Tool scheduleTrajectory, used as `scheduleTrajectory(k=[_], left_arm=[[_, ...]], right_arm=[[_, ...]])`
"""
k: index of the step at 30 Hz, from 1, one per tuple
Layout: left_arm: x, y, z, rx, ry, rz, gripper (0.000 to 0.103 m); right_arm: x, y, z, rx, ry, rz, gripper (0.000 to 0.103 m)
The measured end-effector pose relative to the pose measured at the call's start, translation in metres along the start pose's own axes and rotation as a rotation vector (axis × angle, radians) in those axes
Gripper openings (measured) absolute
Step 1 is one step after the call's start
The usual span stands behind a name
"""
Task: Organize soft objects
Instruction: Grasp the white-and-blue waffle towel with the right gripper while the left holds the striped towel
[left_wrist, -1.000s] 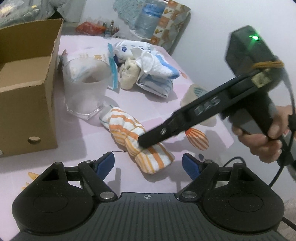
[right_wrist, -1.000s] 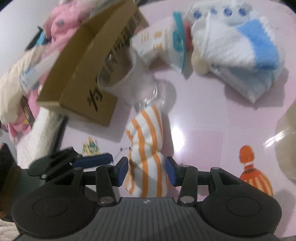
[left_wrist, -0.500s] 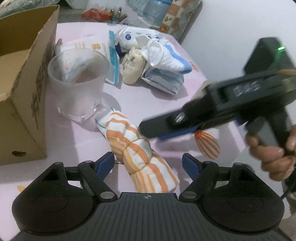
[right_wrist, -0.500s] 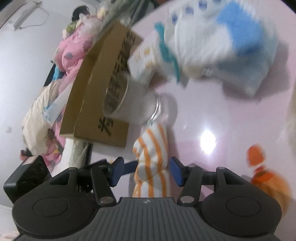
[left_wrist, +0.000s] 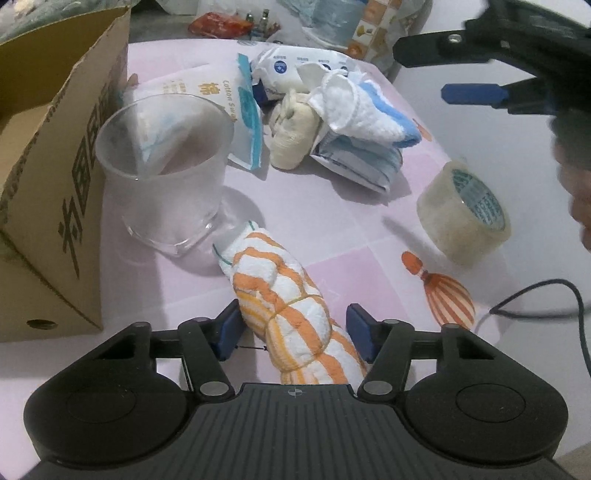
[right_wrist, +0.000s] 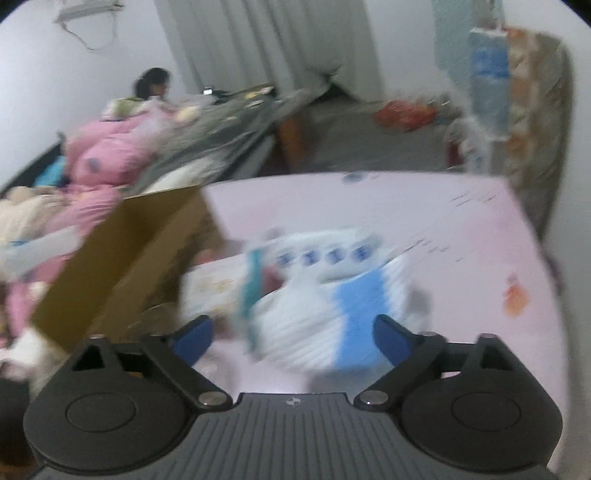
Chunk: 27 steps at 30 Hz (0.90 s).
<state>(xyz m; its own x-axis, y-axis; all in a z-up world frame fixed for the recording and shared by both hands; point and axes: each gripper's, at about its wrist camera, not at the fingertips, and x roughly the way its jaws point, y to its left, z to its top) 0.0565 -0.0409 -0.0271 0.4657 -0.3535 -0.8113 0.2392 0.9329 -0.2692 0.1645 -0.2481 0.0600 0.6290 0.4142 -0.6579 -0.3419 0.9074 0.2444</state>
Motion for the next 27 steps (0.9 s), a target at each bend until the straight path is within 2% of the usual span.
scheduleTrajectory(k=[3,12,19,23,27], left_arm=[[-0.001,0.003,-0.002,-0.01,-0.007,-0.005,0.055],[-0.004,0.004,-0.004,-0.006,-0.019,-0.018,0.055],[-0.006,0.005,-0.004,-0.004,-0.021,-0.027,0.055],[-0.007,0.006,-0.004,-0.006,-0.021,-0.03,0.055],[-0.008,0.006,-0.004,-0.007,-0.022,-0.03,0.055]], right_arm=[[0.015,-0.003,0.007,-0.055,0.011,-0.076,0.049],[0.054,0.017,-0.001,-0.275,0.13,-0.142,0.05],[0.082,0.026,-0.002,-0.429,0.203,-0.134,0.05],[0.094,0.016,0.002,-0.408,0.257,-0.074,0.05],[0.094,0.009,0.004,-0.384,0.256,-0.037,0.048]])
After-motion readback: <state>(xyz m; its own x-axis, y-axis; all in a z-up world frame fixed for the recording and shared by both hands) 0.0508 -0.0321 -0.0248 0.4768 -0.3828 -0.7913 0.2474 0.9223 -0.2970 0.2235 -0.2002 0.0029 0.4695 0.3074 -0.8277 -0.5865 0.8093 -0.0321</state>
